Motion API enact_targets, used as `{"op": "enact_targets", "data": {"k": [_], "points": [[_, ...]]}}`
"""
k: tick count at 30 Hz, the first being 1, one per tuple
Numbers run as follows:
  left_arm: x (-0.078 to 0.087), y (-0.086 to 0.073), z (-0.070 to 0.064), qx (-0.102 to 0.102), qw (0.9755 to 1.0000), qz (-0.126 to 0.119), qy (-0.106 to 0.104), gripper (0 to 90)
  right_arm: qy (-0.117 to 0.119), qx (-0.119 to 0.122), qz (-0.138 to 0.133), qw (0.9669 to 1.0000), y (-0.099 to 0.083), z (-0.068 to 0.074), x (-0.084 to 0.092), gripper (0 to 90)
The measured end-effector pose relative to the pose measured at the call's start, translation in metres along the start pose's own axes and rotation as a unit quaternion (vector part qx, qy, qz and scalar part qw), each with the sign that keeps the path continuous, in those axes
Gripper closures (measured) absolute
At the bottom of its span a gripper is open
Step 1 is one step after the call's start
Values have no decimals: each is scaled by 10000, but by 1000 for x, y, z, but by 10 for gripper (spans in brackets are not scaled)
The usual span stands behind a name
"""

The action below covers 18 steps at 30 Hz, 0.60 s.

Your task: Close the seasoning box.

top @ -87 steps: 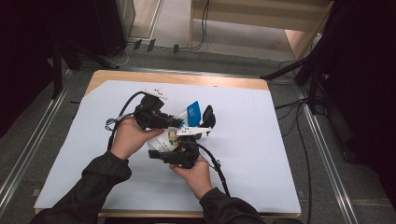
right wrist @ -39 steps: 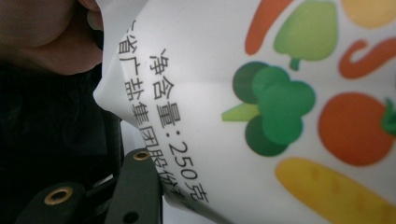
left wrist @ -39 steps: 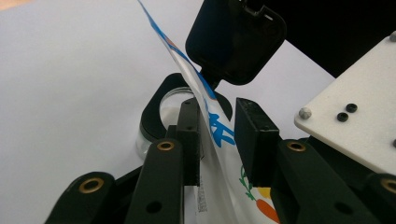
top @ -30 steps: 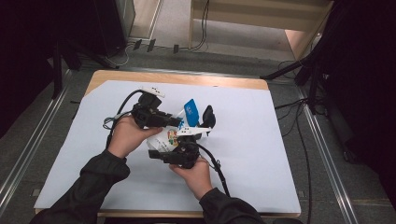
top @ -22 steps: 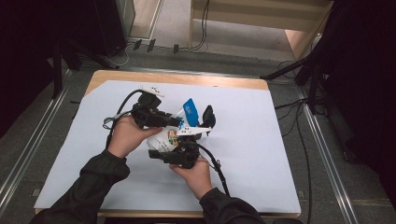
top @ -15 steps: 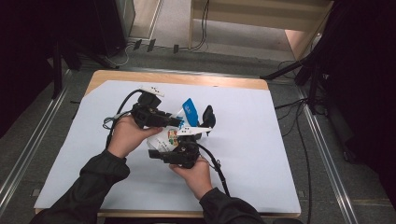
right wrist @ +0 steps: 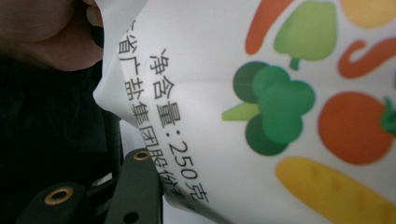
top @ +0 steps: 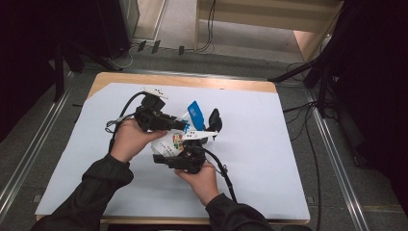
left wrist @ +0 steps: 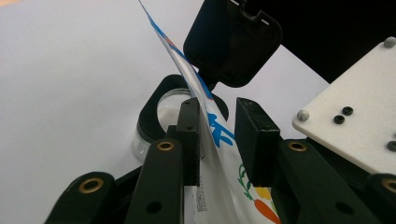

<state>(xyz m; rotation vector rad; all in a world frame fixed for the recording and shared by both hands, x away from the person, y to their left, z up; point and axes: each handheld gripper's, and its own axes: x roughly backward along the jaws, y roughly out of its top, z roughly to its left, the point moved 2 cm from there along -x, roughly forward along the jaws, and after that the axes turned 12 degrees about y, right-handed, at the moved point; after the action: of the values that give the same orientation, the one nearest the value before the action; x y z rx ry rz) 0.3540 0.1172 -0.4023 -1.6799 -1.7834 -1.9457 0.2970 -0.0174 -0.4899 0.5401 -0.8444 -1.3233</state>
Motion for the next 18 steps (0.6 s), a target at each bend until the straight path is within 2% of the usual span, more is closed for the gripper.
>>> {"op": "enact_targets", "data": {"k": [18], "points": [[-2, 0, -1, -42, 10000, -6, 40, 724, 52, -58, -39, 10000, 1, 2, 0, 617]]}}
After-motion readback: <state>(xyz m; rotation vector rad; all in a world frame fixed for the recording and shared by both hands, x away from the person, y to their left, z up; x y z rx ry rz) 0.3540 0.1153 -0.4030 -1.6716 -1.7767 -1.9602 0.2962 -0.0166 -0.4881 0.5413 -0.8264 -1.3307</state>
